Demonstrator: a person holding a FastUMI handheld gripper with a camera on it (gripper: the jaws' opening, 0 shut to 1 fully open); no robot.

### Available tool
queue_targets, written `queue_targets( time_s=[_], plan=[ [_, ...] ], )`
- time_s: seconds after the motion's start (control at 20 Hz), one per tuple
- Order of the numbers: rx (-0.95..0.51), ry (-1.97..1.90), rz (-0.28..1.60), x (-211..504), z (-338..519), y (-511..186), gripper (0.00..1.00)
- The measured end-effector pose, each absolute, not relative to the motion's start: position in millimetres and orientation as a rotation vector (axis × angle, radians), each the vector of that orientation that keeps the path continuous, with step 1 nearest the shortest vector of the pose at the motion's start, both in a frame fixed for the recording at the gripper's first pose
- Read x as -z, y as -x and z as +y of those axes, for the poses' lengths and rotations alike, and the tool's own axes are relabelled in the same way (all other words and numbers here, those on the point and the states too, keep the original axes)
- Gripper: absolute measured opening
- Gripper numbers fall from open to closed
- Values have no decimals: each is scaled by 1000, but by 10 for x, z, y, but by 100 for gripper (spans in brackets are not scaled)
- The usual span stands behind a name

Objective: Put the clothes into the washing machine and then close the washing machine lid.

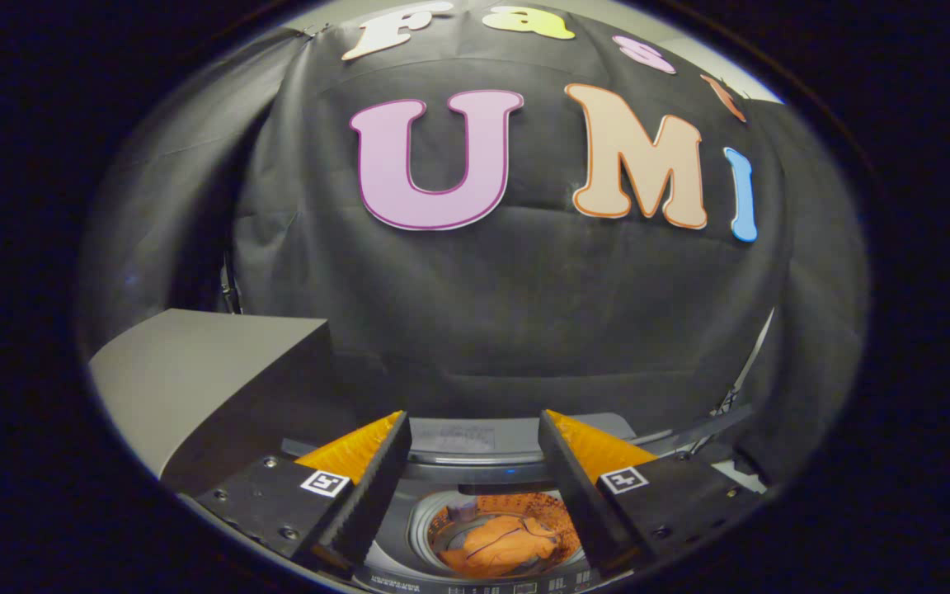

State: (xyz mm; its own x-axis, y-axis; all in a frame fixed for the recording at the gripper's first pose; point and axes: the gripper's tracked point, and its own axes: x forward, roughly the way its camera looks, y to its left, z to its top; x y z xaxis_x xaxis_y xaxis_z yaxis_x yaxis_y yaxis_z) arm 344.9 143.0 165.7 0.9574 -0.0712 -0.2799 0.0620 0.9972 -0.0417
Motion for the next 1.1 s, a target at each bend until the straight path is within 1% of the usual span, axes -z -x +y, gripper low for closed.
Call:
queue_targets(
  time_s=[0.4,0.8,0.9,1.1],
  plan=[
    [18,-33,214,-1961,1612,-2979,95],
    [37,-56,199,-1843,1492,-2601,95],
    [41,-70,196,-1788,1456,-2542,96],
    [60,-98,204,-1694,1333,-2426,95]
  ],
)
